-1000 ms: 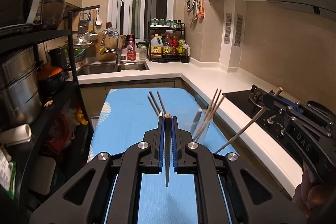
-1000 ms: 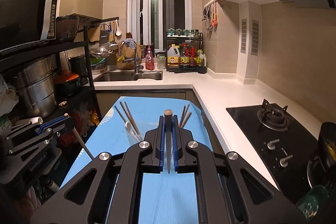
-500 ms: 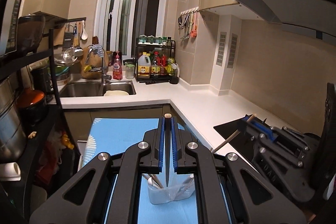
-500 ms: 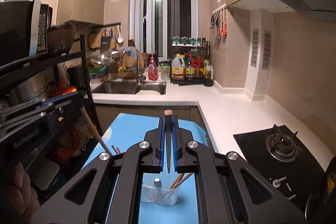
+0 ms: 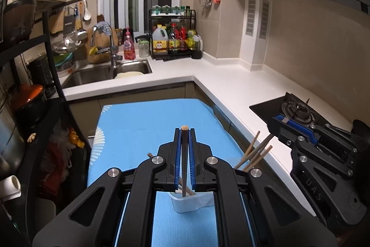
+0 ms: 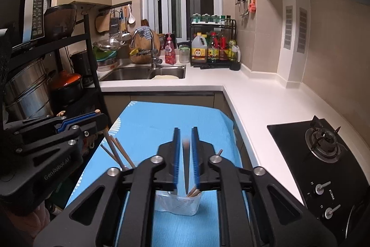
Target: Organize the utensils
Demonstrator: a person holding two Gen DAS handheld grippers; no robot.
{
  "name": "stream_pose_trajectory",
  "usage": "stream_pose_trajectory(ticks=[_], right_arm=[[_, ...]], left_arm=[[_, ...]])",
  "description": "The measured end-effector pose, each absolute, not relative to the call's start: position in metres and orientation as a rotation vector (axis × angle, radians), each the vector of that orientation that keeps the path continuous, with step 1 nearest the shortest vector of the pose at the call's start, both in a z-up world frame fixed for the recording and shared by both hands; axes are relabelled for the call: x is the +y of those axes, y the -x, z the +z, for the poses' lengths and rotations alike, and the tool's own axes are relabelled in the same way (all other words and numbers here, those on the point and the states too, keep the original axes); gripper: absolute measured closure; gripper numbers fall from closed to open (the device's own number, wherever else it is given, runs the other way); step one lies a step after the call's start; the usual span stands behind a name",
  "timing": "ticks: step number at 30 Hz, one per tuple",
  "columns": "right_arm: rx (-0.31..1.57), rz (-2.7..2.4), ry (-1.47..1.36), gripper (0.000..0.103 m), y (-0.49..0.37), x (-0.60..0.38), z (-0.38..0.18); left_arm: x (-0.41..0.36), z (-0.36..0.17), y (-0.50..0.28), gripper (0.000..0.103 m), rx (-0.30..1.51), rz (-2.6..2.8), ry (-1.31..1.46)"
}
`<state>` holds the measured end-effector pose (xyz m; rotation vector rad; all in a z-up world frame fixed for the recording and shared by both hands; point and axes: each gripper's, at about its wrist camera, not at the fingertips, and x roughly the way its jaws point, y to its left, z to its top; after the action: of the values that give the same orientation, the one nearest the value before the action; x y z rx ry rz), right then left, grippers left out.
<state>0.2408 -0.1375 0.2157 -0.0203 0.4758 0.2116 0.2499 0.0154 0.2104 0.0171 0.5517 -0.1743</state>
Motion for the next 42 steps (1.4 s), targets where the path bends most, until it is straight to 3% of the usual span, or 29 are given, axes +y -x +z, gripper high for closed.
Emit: stream_pose_trajectory(ticks=[3,8,10,16,18,20,22,26,30,42], right_arm=[[0.471,0.207,0.010,0.072,-0.234,-0.141,0.217],[0.446,0.196,0.004,0.067,-0.210,-0.148,0.221],[0.435,0.189,-0.004,0.059,-0.195,-0.152,0.219],[0.392,0.143,-0.005,0.044,-0.137,-0.165,0.194],[0.366,0.116,-0.011,0.027,-0.115,-0.171,0.178],[0.363,0.091,-0.010,0.016,-0.100,-0.175,0.159],[0.359,0.076,0.007,0.013,-0.090,-0.176,0.138],[0.411,0.024,0.007,0.007,-0.084,-0.183,0.095],[0.458,-0.001,0.010,0.006,-0.095,-0.184,0.090],[0.495,0.005,0.057,0.005,-0.098,-0.164,0.072]], left_arm=[[0.016,0.211,-0.244,0.084,0.540,-0.177,-0.026],[0.023,0.213,-0.222,0.084,0.514,-0.171,-0.013],[0.026,0.210,-0.206,0.082,0.493,-0.163,-0.007],[0.032,0.181,-0.156,0.059,0.459,-0.139,0.008],[0.032,0.165,-0.137,0.043,0.447,-0.131,-0.002],[0.032,0.145,-0.116,0.035,0.440,-0.123,-0.005],[0.030,0.121,-0.100,0.022,0.449,-0.148,-0.002],[0.023,0.076,-0.093,0.012,0.504,-0.117,0.014],[0.021,0.062,-0.095,0.008,0.489,-0.049,-0.001],[0.028,0.056,-0.101,0.008,0.500,-0.033,0.048]])
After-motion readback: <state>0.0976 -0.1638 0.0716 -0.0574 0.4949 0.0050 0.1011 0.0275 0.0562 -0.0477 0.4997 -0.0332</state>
